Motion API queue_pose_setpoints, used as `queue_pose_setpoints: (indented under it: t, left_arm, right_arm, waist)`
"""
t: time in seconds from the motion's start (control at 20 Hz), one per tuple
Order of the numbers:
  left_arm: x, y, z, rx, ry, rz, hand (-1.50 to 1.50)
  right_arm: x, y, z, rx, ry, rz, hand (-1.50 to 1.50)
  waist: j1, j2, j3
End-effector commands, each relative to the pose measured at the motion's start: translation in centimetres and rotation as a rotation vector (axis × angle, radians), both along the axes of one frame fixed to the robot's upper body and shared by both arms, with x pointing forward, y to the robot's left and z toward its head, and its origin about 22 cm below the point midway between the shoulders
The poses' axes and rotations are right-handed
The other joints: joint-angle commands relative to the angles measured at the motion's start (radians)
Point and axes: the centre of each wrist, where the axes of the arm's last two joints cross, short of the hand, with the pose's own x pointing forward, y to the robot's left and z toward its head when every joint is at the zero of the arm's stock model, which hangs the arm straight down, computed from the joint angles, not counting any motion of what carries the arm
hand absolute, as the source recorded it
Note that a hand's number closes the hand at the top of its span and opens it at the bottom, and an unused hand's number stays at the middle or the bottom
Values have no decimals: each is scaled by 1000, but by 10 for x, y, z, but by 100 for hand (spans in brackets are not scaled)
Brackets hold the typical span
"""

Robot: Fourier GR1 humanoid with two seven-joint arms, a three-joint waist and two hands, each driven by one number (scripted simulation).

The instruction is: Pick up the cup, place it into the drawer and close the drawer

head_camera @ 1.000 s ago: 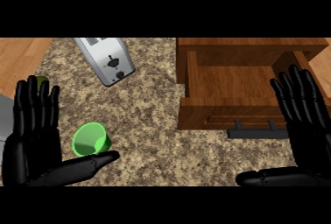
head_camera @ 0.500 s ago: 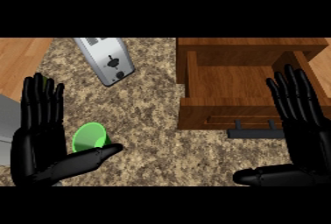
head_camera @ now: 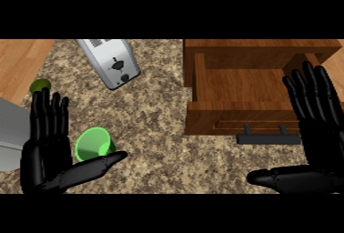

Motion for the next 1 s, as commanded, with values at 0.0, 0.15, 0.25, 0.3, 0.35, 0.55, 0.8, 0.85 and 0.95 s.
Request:
queue_pose_setpoints:
  t: [0.0, 0.15, 0.25, 0.3, 0.35, 0.55, 0.8, 0.85, 0.95]
  left_arm:
    - [8, 0, -10, 3, 43, 22, -150]
    - [-13, 7, -40, -19, 91, 14, -150]
    - [-2, 14, -47, -6, 96, 72, -150]
    - [-10, 23, -43, -16, 90, 54, -150]
    - [-11, 19, -48, -10, 108, 71, -150]
    - [-17, 24, -76, -9, 136, 113, -150]
    - [-11, 32, -107, 6, 153, 117, -150]
    - [-31, 43, -99, 15, 156, 119, -150]
    - [-37, 43, -114, -11, 181, 102, -150]
  right_arm:
    - [0, 6, -18, -5, -2, 30, -150]
    - [5, 18, -4, -3, -24, -2, -150]
    - [-15, -11, -3, -6, 3, 1, -150]
    - [3, 9, 5, -3, 1, -5, -150]
    - [8, -5, -3, -23, -3, -3, -150]
    - [-18, -3, 3, -17, 1, 12, -150]
    - [-9, -7, 1, -25, 15, 22, -150]
    - [1, -9, 3, -15, -9, 1, -150]
    - [8, -9, -4, 0, 7, 13, -150]
  waist:
    - [-1, 0, 0]
    - [2, 0, 0]
    - [-3, 0, 0]
    - [2, 0, 0]
    - [1, 0, 0]
    - [-2, -1, 0]
    - [-2, 0, 0]
    - [2, 0, 0]
    - [3, 0, 0]
